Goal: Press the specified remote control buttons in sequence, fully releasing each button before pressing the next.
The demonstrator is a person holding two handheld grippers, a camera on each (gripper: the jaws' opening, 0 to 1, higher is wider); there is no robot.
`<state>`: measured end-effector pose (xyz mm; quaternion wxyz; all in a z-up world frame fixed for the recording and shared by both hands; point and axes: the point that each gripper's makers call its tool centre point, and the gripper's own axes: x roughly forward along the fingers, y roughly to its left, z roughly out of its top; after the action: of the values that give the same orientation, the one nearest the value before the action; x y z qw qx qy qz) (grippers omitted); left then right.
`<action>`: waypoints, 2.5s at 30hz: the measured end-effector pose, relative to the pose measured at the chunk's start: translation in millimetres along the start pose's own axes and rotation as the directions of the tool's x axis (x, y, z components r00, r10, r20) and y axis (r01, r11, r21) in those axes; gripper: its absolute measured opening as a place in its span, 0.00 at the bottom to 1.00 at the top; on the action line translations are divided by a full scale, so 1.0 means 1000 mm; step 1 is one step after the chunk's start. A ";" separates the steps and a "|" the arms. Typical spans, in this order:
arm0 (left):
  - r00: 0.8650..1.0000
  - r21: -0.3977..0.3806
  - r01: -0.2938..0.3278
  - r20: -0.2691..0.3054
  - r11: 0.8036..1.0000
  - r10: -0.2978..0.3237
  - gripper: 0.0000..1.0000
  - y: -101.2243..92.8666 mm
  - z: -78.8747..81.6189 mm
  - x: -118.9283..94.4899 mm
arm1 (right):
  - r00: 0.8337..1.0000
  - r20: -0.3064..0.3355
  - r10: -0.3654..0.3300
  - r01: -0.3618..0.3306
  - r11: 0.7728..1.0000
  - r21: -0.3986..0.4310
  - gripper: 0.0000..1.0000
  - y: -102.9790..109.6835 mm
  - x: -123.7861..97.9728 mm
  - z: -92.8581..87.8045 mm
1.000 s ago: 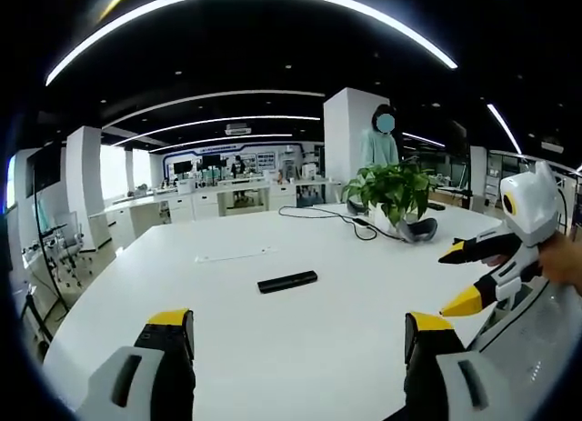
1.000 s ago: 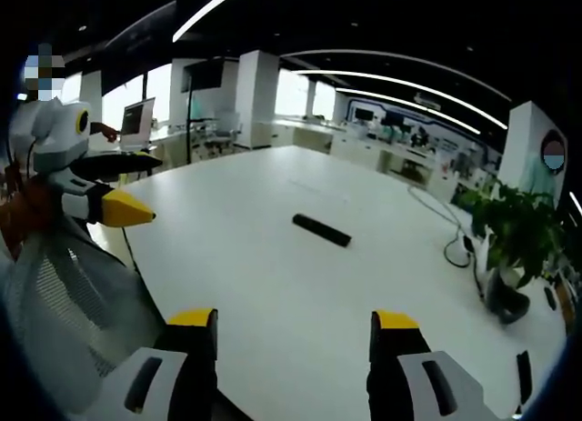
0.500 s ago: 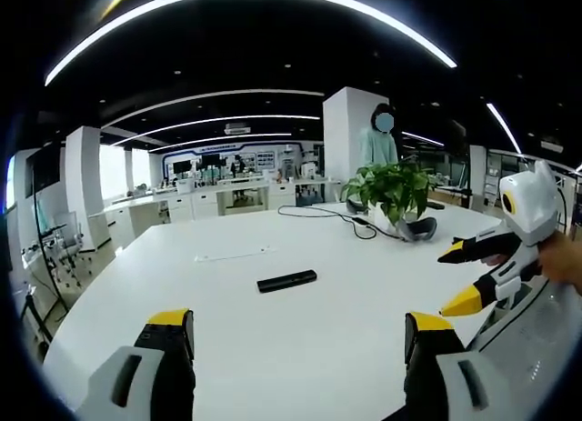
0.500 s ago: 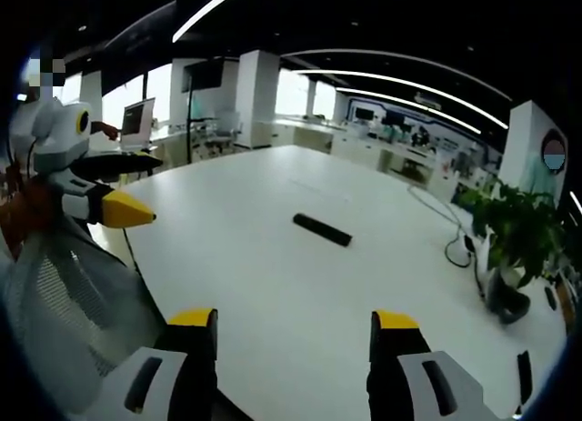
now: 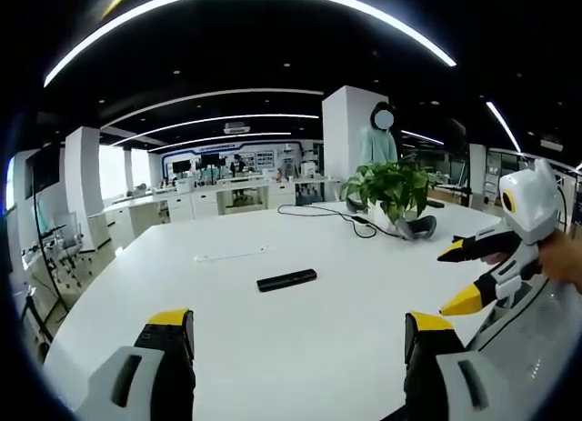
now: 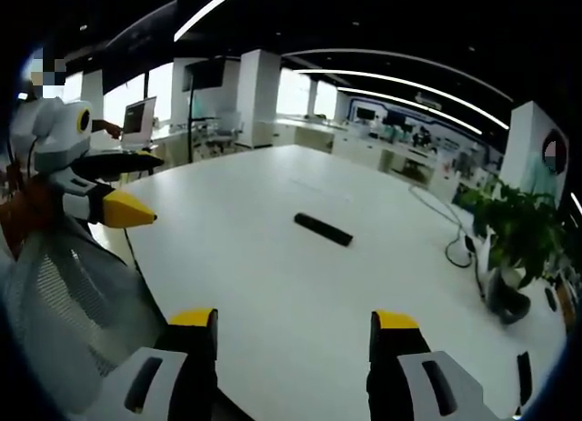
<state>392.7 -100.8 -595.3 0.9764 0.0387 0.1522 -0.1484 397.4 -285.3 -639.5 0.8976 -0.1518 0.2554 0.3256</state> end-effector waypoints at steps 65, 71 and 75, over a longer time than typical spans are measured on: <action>1.000 0.004 -0.002 0.003 1.000 0.002 1.00 0.000 0.001 -0.001 | 1.000 0.006 -0.007 0.007 1.000 0.008 0.67 -0.002 -0.002 0.001; 1.000 0.001 -0.002 0.005 1.000 0.002 1.00 0.000 0.002 -0.001 | 1.000 0.002 -0.005 0.005 1.000 0.007 0.67 -0.002 -0.002 0.000; 1.000 0.009 0.003 0.011 1.000 -0.003 1.00 -0.001 0.004 -0.001 | 1.000 0.013 0.000 0.000 1.000 0.014 0.67 -0.001 -0.003 0.003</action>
<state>393.0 -101.8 -591.7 0.9768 0.0419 0.1464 -0.1507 397.5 -286.2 -635.6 0.9002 -0.1435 0.2519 0.3250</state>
